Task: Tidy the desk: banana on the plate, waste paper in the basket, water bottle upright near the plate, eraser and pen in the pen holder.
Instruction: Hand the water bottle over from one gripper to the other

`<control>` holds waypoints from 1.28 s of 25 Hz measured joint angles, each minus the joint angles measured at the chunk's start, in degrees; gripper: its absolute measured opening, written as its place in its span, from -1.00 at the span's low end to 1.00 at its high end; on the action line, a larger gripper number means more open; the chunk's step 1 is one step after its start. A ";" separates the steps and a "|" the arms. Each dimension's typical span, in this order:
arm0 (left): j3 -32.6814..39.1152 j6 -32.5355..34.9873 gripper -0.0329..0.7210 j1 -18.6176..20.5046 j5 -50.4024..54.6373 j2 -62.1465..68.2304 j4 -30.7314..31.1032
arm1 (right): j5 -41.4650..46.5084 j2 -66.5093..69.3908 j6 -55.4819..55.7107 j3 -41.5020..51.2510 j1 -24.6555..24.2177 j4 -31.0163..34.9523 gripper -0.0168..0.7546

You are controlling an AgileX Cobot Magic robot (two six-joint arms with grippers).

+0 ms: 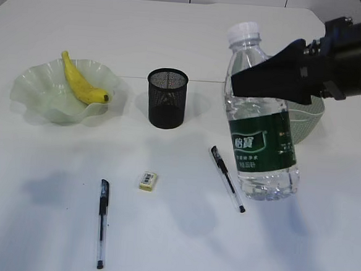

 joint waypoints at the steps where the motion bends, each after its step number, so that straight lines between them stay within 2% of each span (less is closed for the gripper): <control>1: 0.00 0.00 0.10 0.00 0.00 0.00 0.00 | 0.35 0.00 -2.40 0.00 0.00 2.61 0.11; 5: 0.00 0.00 0.10 0.00 0.00 0.00 -0.16 | 3.61 0.00 -14.59 0.00 0.00 12.25 0.11; 9: 0.00 0.00 0.10 0.00 0.00 0.00 -0.32 | 6.23 0.00 -22.15 0.00 0.00 18.19 0.11; 12: 0.00 0.00 0.10 0.00 0.00 0.00 -0.55 | 6.84 0.00 -25.15 0.00 1.03 19.55 0.11; 16: 0.00 0.00 0.10 0.00 0.00 0.00 -1.25 | 6.59 0.00 -30.98 0.00 5.50 21.22 0.11; 21: 0.00 0.00 0.10 0.00 -0.04 0.00 -1.88 | 5.59 1.39 -36.20 0.00 10.51 28.99 0.11; 25: 0.00 0.00 0.10 0.00 -0.65 0.00 -1.88 | 4.87 2.95 -37.89 0.03 12.18 31.62 0.11; 32: 0.00 0.00 0.10 0.00 -0.48 0.00 -1.98 | 4.66 3.56 -38.12 0.12 12.41 31.78 0.11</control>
